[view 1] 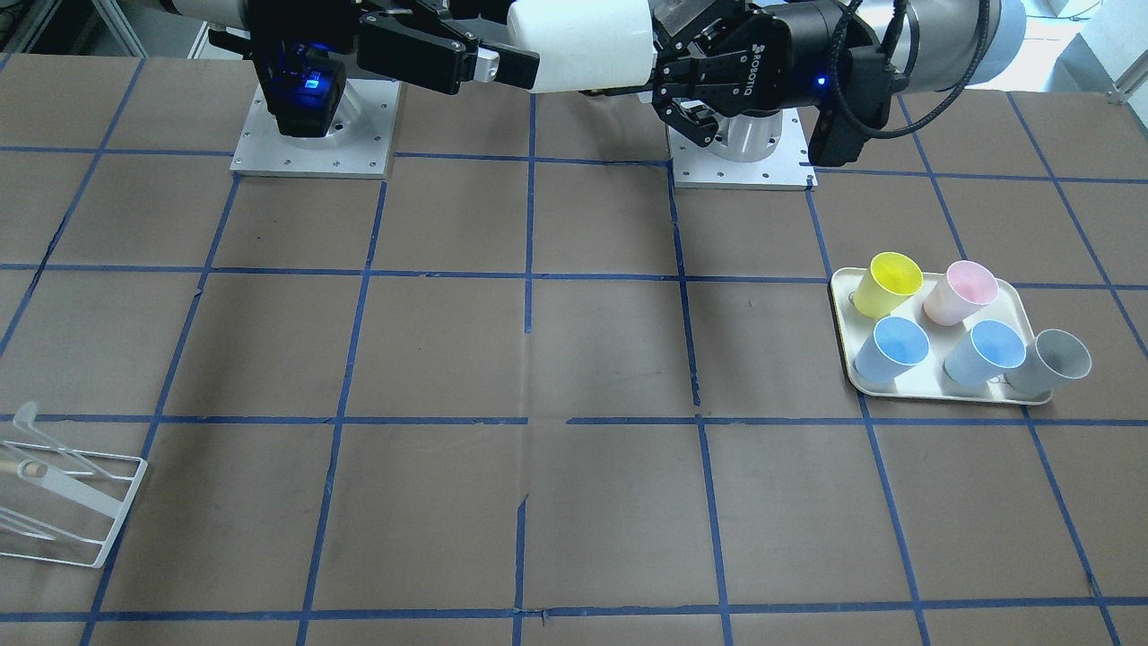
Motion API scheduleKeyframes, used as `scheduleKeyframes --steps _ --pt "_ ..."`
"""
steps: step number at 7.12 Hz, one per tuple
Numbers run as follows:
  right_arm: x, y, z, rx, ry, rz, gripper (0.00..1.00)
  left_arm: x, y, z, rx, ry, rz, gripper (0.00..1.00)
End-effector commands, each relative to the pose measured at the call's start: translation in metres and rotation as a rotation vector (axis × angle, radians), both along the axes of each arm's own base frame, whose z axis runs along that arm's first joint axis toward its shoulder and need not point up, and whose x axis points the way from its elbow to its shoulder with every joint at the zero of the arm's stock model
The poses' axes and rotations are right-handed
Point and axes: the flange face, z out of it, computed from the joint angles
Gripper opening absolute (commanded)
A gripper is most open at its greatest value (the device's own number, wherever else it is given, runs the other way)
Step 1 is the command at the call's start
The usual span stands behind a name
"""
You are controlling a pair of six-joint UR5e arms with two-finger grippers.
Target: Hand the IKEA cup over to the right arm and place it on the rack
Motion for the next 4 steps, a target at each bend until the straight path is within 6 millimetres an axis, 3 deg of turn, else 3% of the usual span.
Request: scheduleKeyframes --steps 1,3,4 --pt "0.0028 0.0008 -0.0002 0.028 -0.002 -0.001 0.96 0.0 0.0 0.0 0.0 0.0 0.0 0.0" --pt "0.0044 0.0015 0.0003 0.028 -0.007 0.002 0.53 -0.0006 0.0001 0.0001 0.0 0.001 -0.001 0.0" --pt "0.0044 0.0009 -0.0002 0.029 -0.01 0.002 0.37 0.0001 -0.0006 -0.0005 0.001 0.002 0.001 0.0"
